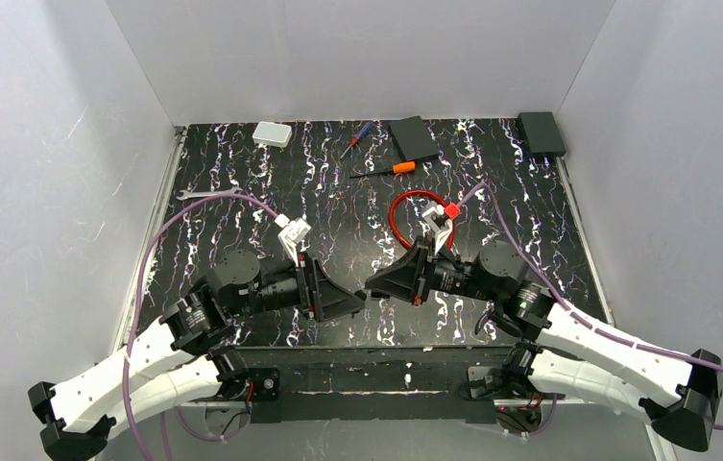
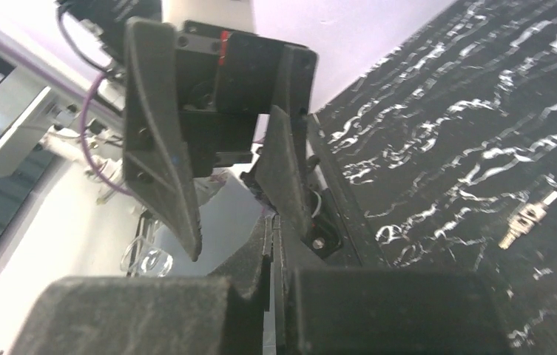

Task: Unlock with the key

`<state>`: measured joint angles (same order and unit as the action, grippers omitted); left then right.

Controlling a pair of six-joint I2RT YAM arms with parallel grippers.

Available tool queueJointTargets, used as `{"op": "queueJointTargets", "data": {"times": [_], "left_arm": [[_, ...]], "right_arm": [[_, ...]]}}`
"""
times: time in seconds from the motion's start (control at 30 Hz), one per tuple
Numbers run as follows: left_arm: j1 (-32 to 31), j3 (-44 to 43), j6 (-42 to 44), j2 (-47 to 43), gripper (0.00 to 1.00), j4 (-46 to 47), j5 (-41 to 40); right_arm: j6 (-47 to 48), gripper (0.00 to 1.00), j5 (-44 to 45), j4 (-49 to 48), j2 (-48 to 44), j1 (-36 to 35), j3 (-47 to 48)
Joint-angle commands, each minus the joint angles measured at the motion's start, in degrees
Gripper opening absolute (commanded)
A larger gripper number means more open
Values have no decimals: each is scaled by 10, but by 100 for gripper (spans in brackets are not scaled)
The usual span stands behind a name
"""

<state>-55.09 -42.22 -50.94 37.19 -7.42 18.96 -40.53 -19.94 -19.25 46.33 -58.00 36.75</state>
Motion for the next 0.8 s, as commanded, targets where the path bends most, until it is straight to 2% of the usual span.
{"op": "queueJointTargets", "data": {"times": [0.0,0.1,0.13,0.23,0.47,0.63,0.77], "left_arm": [[2,-22,28,-4,67,-31,-38],[1,-23,50,-5,70,-33,-58],[1,-22,62,-3,71,-21,-43],[-1,-22,93,9,68,-18,-43],[-17,2,157,28,66,-25,-192],[-63,54,237,42,68,95,-268],[-109,71,316,74,67,179,-306]], "right_arm": [[4,1,85,103,-22,0,50],[-12,1,150,173,-22,0,67],[-26,1,182,205,-22,0,75],[-79,1,282,313,-12,0,104],[-215,1,409,566,57,0,217],[-331,1,450,631,73,0,233],[-376,1,448,681,116,0,265]]}}
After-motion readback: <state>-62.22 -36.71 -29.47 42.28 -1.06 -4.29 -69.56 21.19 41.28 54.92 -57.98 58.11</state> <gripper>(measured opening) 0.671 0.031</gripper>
